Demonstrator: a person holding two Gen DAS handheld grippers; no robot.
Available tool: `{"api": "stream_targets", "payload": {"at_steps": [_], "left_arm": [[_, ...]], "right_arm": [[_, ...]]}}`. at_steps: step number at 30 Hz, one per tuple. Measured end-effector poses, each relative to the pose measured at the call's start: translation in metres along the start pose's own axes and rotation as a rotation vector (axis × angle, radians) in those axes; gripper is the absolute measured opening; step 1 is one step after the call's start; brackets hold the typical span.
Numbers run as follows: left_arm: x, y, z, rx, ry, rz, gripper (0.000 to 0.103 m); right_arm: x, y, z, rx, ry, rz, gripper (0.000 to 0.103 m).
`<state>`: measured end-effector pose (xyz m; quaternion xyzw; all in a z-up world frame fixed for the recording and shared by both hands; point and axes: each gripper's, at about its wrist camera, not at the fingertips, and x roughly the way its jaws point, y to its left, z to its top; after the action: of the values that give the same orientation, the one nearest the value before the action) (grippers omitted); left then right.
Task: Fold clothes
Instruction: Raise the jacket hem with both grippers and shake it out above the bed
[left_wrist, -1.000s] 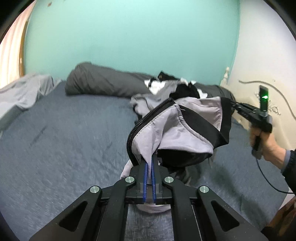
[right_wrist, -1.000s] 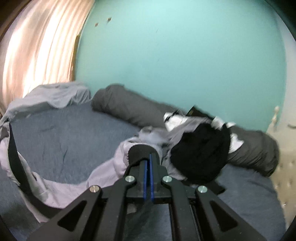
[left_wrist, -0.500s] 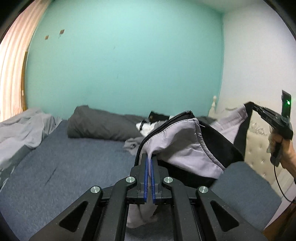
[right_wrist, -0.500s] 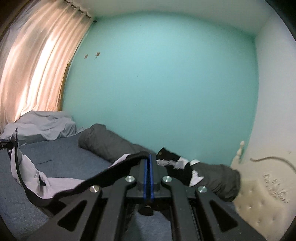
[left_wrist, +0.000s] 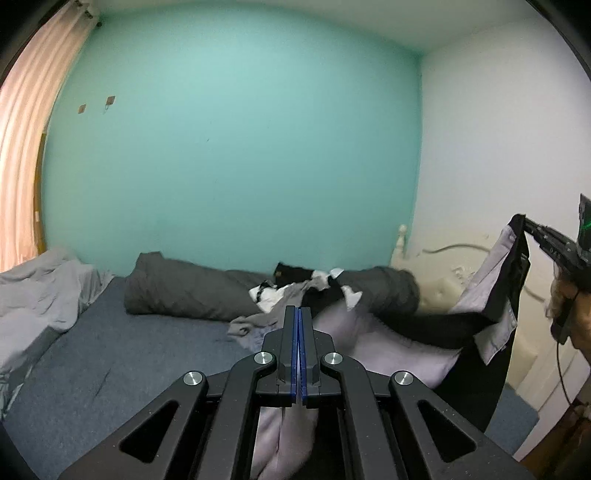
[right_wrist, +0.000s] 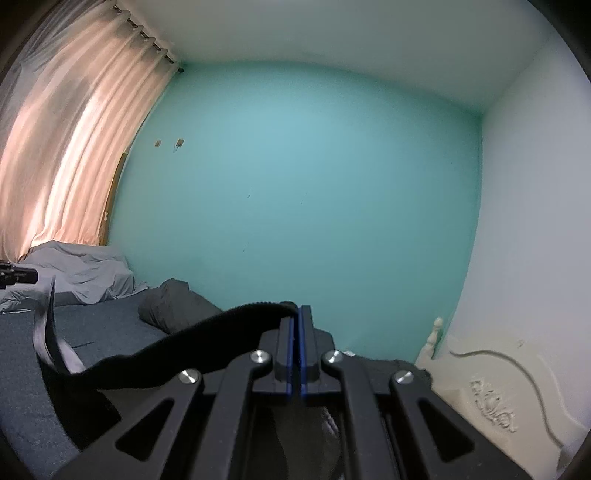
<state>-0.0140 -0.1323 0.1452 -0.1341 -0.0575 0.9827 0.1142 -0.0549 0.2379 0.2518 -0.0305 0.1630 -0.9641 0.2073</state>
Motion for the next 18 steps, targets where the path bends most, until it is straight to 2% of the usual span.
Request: {"api": "stream_targets", "payload": {"at_steps": [3, 6, 12, 18], "left_arm": [[-0.008, -0.010, 0.001, 0.005, -0.006, -0.020, 0.000], [-0.009, -0.016, -0.006, -0.014, 0.004, -0.051, 0.000], [0.030, -0.015, -0.078, -0.087, 0.140, -0.100, 0.000], [0.073, -0.006, -0.139, -0.140, 0.250, -0.109, 0.000]], "right_arm": [[-0.013, -0.001, 0.003, -0.024, 0.021, -0.009, 0.002], [-0.009, 0.006, -0.010, -0.047, 0.101, -0.003, 0.002], [0.015, 0.026, -0.056, -0.103, 0.248, 0.022, 0.002], [0.048, 0.032, -0.083, -0.093, 0.311, 0.028, 0.002]]}}
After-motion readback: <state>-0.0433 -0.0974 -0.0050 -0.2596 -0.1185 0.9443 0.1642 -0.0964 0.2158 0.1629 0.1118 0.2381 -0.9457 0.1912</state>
